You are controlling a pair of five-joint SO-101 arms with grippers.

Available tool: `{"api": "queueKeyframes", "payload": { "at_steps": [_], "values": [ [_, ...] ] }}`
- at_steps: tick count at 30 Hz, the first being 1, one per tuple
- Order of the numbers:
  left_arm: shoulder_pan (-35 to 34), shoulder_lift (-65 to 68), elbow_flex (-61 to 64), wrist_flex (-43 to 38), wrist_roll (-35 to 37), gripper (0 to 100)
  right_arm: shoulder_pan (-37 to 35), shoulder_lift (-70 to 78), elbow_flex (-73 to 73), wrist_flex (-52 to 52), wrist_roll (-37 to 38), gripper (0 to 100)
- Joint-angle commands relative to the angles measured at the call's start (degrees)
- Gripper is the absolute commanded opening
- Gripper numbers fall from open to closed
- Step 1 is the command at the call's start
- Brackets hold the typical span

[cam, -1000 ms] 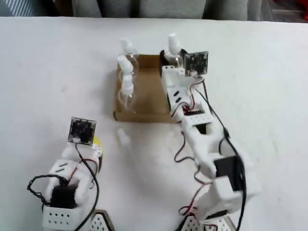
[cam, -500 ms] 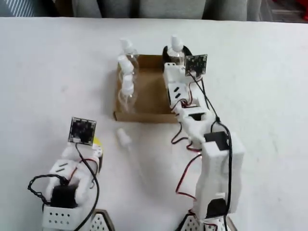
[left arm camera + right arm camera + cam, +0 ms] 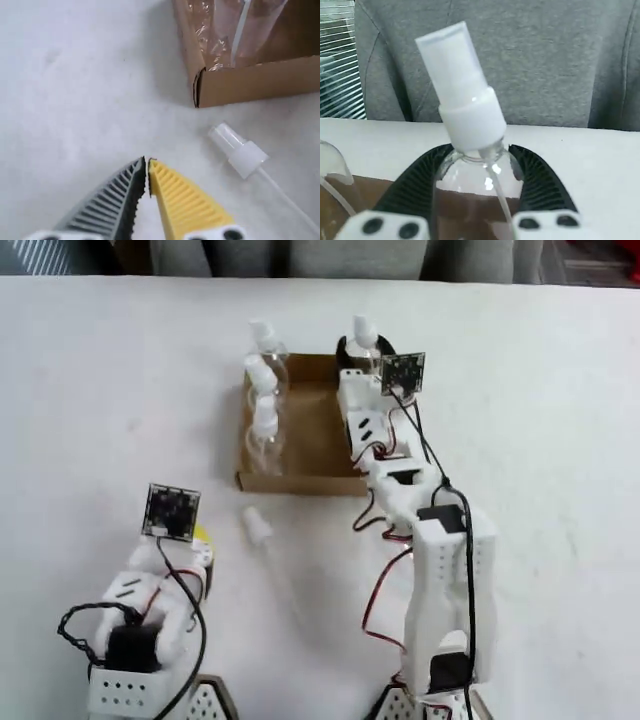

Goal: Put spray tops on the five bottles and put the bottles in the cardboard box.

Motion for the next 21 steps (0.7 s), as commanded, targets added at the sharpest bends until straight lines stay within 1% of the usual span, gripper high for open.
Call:
{"api": "queueKeyframes", "payload": {
  "at_steps": [1, 15, 17, 19, 21],
  "values": [
    [-0.57, -0.57, 0.0, -0.97, -0.53, 2, 0.75, 0.4, -3.25, -1.27, 0.0, 1.5],
    [-0.57, -0.57, 0.0, -0.97, -0.53, 2, 0.57, 2.42, -3.34, -1.36, 0.18, 1.5],
    [-0.66, -0.57, 0.0, -0.97, -0.53, 2, 0.66, 2.42, -3.34, -2.33, 2.64, 1.5],
    [-0.66, -0.57, 0.0, -0.97, -0.53, 2, 0.48, 2.68, -2.9, -5.76, 5.63, 1.5],
    [-0.66, -0.57, 0.0, -0.97, -0.53, 2, 0.31, 3.74, -2.9, -7.6, 6.59, 1.5]
  ]
}}
